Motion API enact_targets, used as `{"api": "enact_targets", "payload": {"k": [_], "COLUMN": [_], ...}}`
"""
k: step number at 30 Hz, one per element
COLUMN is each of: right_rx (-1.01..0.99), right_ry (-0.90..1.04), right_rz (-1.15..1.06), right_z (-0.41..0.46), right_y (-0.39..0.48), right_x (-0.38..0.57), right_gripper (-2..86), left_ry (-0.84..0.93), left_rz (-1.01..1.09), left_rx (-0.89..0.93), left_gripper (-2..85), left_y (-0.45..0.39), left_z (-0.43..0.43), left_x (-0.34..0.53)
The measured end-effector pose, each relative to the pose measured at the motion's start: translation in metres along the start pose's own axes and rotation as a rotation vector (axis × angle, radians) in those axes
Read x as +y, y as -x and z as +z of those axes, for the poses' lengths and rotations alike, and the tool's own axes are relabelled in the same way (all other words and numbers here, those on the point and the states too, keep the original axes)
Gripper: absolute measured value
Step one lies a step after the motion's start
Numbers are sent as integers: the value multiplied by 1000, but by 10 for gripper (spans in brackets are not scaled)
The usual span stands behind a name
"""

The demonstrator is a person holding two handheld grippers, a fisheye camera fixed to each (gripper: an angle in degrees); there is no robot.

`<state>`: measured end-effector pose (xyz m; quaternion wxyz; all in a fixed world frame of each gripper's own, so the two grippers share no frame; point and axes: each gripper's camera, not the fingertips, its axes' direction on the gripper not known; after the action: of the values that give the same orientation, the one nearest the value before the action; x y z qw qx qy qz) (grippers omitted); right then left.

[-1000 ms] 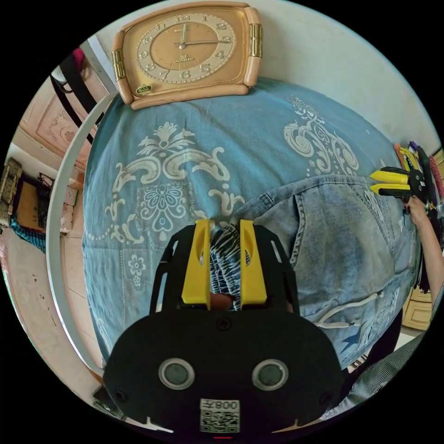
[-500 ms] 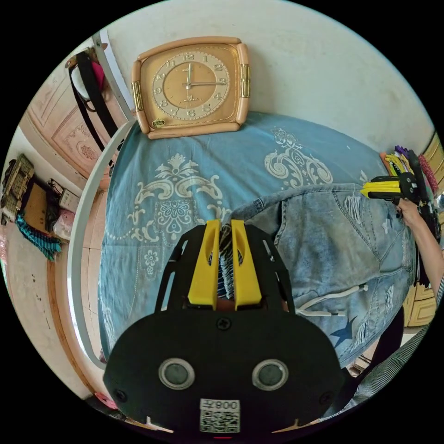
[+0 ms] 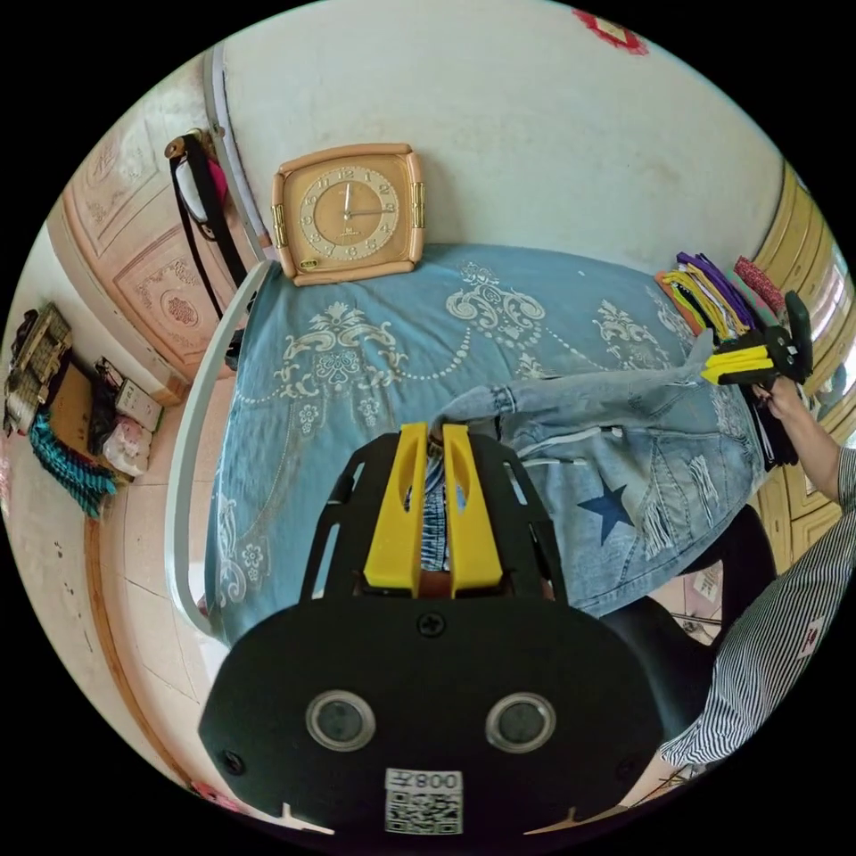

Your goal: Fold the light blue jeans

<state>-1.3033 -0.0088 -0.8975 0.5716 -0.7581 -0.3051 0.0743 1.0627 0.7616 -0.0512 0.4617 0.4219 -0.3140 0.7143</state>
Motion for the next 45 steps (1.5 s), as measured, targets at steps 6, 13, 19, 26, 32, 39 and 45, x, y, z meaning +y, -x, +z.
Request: {"api": "enact_targets", "payload": {"k": [6,13,19,26,32,39,45], "right_rx": [-97,-214,-233,-247,-252,-286,-295], "right_ry": [90,167,268,293,340,296,308], "right_rz": [-76,-79,-125,-149,-157,-131,-121], "right_z": [21,63,109,141,188,207,241], "right_y": [72,125,158,178,189,190,191], "right_x": [15,19,20,13,15,21,31], "right_gripper": [6,6,6,6,6,7,8], "left_ry": [85,196,270,270,305,263,258], "left_rz": [9,21,45,31,40,14,-42], "left_rx": [-28,-66,-76,-75,-89,-124,-130], "left_gripper": [11,5,4,3,3,3,4], "left_y": [-10,-18,-26,-27,-33,-38,-41], "left_z": [-15,-13,-5,-11,-9,-30,-37], "left_x": [53,104,141,170,197,231,265]}}
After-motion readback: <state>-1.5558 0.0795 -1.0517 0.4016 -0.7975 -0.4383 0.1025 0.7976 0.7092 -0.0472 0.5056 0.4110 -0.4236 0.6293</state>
